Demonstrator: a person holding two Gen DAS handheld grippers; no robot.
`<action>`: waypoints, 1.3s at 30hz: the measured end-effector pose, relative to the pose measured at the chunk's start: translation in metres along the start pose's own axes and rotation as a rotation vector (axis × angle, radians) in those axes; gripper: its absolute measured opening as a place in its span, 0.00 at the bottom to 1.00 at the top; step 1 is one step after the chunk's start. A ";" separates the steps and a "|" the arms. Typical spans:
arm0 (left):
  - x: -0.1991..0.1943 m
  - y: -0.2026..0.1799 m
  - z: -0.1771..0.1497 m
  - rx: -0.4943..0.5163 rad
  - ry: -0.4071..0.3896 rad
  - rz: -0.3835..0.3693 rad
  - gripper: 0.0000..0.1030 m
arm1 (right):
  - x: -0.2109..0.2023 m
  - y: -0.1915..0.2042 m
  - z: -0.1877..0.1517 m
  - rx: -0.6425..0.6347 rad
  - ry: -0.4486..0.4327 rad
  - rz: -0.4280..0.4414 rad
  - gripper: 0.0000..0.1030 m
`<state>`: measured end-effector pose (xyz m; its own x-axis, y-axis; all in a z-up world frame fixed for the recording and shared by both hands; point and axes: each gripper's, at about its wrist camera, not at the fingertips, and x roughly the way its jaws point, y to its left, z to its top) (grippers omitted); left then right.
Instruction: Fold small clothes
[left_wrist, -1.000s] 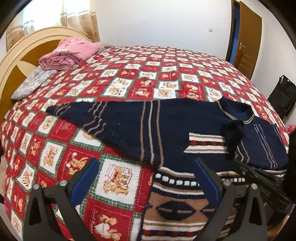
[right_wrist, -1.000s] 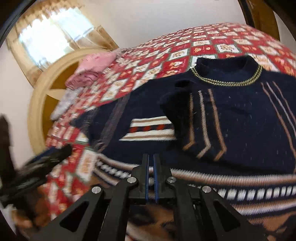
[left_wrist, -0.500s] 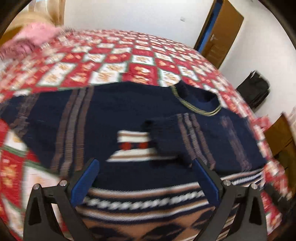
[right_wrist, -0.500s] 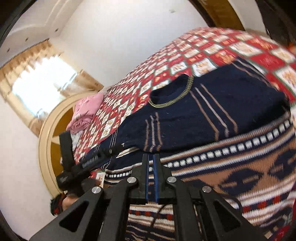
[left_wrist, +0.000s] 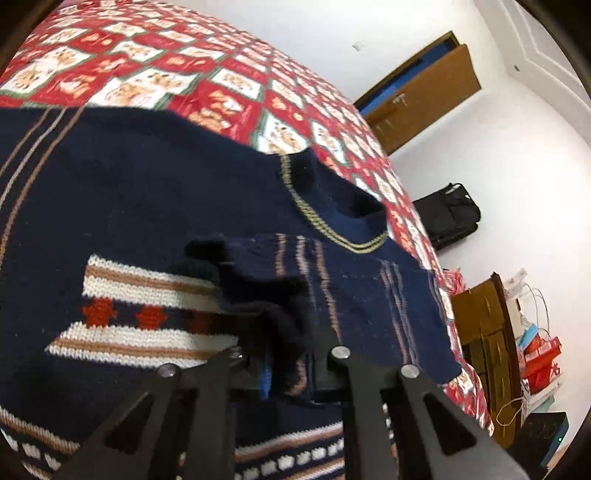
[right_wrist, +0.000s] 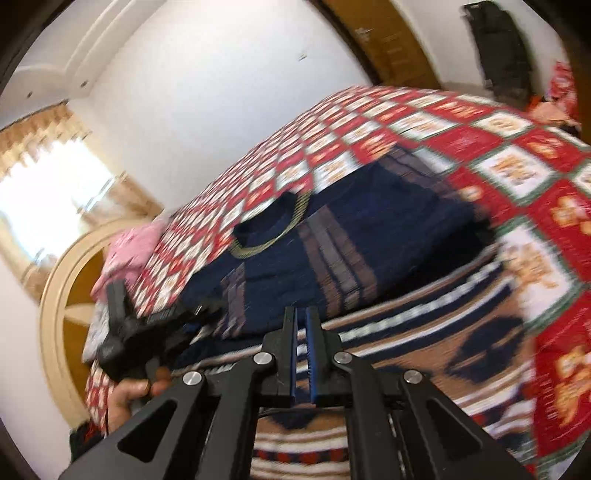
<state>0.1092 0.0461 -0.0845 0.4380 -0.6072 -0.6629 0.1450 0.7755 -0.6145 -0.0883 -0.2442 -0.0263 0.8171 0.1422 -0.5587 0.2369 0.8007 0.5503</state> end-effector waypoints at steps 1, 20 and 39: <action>0.000 0.001 0.000 0.000 0.001 0.002 0.09 | -0.004 -0.007 0.004 0.023 -0.011 -0.012 0.05; -0.068 0.044 0.038 0.080 -0.168 0.183 0.08 | 0.006 -0.022 0.002 0.056 0.065 -0.021 0.05; -0.090 0.058 0.018 0.109 -0.223 0.464 0.47 | 0.107 0.008 0.055 -0.181 0.127 -0.231 0.05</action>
<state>0.0936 0.1491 -0.0526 0.6542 -0.1537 -0.7405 -0.0222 0.9748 -0.2220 0.0300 -0.2552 -0.0474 0.6777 0.0066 -0.7353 0.3019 0.9093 0.2865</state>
